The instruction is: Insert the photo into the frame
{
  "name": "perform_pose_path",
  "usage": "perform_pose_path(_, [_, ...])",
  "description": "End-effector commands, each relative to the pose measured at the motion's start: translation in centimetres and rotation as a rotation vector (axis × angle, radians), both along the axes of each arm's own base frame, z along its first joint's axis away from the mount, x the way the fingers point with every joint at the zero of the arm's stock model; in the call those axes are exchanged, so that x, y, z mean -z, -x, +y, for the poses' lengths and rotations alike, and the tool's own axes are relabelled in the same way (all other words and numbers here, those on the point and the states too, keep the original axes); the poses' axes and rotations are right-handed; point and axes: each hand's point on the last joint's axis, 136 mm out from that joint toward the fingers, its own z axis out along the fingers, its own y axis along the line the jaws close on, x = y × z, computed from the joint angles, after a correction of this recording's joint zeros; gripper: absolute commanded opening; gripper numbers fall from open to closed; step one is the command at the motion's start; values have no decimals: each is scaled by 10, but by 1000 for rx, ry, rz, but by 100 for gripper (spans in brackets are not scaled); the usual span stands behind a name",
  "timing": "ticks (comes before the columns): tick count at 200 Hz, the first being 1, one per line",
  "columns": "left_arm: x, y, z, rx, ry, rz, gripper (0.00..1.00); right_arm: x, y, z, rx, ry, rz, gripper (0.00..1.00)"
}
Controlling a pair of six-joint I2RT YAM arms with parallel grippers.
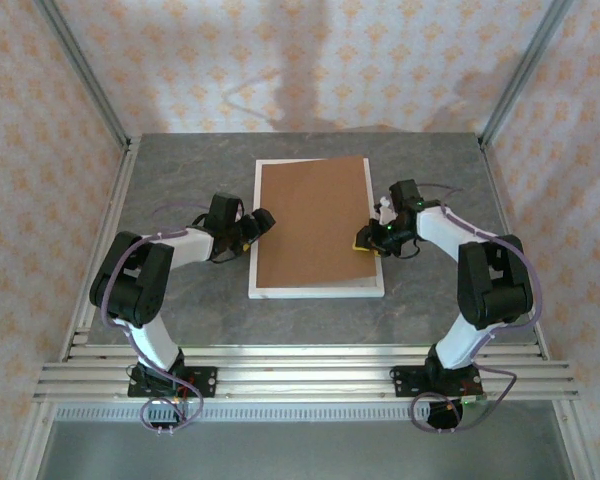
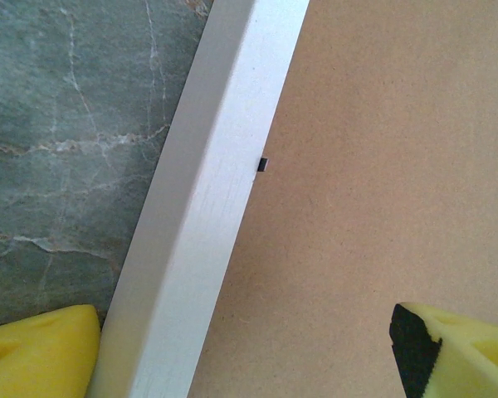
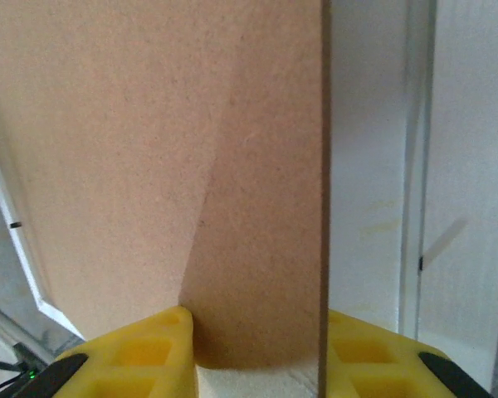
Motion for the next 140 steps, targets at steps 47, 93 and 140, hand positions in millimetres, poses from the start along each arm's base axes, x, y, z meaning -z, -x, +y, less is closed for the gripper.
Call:
perform_pose_path(47, [10, 27, -33, 84, 59, 68, 89, 13, -5, -44, 121, 367, -20, 31])
perform_pose_path(93, [5, 25, -35, 81, 60, 57, 88, 19, -5, -50, 166, 424, -27, 37])
perform_pose_path(140, [6, 26, -35, 76, 60, 61, 88, 18, -9, -53, 171, 512, -51, 46])
